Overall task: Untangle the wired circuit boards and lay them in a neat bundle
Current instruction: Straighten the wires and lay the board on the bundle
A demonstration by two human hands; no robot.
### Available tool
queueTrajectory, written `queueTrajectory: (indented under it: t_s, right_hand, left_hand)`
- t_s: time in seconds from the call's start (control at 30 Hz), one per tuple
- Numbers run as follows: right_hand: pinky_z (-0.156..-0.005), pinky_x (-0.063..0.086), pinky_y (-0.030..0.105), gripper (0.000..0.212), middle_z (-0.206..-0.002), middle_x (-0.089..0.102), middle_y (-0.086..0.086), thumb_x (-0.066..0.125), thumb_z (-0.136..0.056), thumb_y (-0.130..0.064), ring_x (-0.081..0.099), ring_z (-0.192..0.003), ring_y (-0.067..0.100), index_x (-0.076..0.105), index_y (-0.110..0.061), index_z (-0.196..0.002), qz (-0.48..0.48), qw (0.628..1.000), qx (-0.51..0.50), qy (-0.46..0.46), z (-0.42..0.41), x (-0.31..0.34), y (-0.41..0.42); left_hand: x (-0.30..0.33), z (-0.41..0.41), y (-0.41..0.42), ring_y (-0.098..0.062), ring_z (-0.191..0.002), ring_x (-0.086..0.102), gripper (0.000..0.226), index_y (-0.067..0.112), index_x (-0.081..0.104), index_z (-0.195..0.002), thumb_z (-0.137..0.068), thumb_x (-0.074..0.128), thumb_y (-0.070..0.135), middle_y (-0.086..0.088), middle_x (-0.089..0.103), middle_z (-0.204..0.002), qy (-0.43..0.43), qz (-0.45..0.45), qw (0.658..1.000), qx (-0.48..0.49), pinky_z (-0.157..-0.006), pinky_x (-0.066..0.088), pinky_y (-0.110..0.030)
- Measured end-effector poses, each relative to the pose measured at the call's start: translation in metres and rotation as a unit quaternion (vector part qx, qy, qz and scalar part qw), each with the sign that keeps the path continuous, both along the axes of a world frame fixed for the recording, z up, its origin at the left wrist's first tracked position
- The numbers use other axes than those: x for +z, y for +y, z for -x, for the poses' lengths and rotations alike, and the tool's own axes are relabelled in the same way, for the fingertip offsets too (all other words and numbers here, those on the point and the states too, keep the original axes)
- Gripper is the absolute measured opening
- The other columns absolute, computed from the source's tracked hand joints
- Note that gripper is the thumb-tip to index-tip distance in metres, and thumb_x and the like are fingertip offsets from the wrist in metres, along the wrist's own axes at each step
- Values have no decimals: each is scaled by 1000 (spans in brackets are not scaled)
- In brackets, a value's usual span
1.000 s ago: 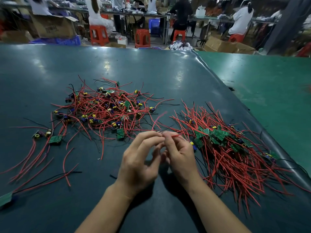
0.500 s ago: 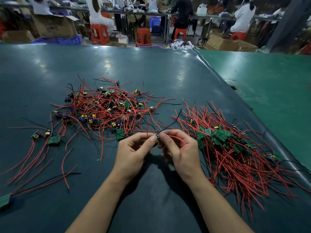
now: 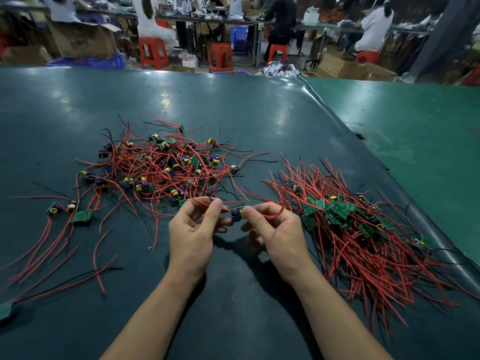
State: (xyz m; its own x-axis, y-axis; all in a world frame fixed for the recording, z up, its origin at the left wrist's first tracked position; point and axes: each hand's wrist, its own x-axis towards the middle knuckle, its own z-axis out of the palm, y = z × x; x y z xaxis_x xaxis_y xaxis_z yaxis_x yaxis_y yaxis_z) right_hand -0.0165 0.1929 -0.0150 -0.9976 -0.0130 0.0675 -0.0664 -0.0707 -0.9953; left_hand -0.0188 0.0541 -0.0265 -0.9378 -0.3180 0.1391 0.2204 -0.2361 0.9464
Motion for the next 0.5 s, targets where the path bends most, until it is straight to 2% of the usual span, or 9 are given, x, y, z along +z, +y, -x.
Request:
queueTrajectory:
  t_s: [0.13, 0.27, 0.4, 0.5]
  right_hand:
    - [-42, 44, 23, 28, -59, 67, 4, 70, -75, -46, 60, -51, 19, 64, -18, -74, 11, 1000, 4, -28, 0, -1, -2]
    - [-42, 45, 21, 29, -56, 64, 4, 66, -80, -46, 56, -45, 13, 65, -18, -73, 2, 1000, 12, -15, -2, 0, -2]
    - [-43, 41, 16, 28, -53, 61, -4, 71, -75, -46, 53, -44, 5, 67, -18, -70, -24, 999, 31, 12, -4, -1, -2]
    - [-43, 41, 18, 28, -54, 63, -2, 74, -72, -47, 53, -44, 4, 67, -20, -69, -89, 994, 59, 32, -6, -3, -4]
  left_hand:
    - [3, -3, 0, -11, -62, 67, 11, 11, 64, -88, -82, 68, 19, -1, 72, -76, 1, -6, 999, -34, -55, 53, -19]
    - [5, -7, -1, -11, -68, 67, 20, 9, 69, -88, -73, 73, 21, -5, 74, -78, 2, 23, 996, -87, -61, 53, -19]
    - [5, -3, -2, -12, -59, 65, 15, 7, 66, -81, -74, 71, 18, -3, 71, -69, -1, -7, 999, -40, -57, 53, -19]
    - [5, -2, -3, -12, -59, 67, 17, 6, 65, -79, -72, 73, 19, -4, 72, -67, -11, -25, 1000, -9, -53, 53, -20]
